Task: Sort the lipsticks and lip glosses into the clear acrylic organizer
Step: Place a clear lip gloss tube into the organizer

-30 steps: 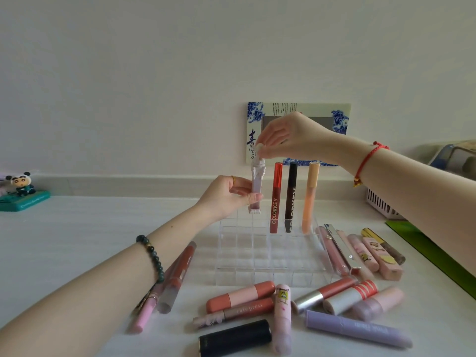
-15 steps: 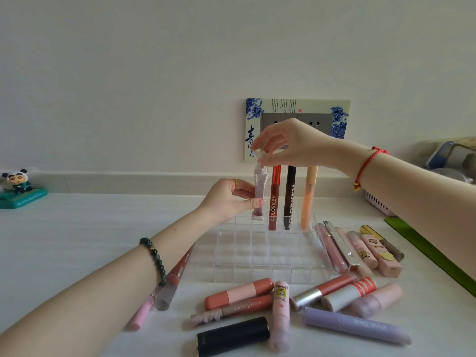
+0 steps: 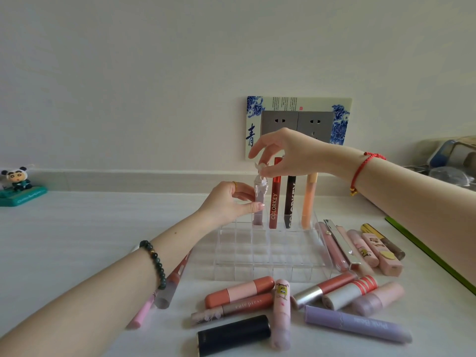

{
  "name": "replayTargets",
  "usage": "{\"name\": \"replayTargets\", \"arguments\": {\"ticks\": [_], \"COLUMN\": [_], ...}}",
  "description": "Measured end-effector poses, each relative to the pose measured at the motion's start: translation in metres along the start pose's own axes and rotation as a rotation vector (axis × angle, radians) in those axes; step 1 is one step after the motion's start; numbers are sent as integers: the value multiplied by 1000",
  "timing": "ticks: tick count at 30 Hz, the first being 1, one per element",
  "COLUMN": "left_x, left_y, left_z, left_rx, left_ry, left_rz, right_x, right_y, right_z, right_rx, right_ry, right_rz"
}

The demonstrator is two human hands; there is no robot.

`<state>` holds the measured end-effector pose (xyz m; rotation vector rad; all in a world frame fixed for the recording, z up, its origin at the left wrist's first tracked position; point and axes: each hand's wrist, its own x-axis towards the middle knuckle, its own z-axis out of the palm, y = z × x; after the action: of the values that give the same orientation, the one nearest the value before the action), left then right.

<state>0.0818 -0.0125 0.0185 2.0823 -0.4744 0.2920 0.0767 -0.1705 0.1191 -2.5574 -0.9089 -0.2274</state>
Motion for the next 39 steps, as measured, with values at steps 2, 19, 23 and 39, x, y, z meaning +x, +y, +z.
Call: {"name": "replayTargets", "arguments": {"ticks": [2,19,23,39], "left_x": [0,-2,-2,-60], "left_y": [-1,-4,-1,55], "left_z": [0,-11,-18,25], "left_rx": [4,53,67,181], "left_ry": [1,-66,-32,-45], "left_rz": [3,-33,-27,347], "right_x": [1,-7,-18,-103], "right_y": [0,1,3,57], "right_z": [0,-18,-32,-45], "right_rx": [-6,19,19,44], "right_ry": [1,47,105,139], "right_rz": [1,-53,-63,94]}}
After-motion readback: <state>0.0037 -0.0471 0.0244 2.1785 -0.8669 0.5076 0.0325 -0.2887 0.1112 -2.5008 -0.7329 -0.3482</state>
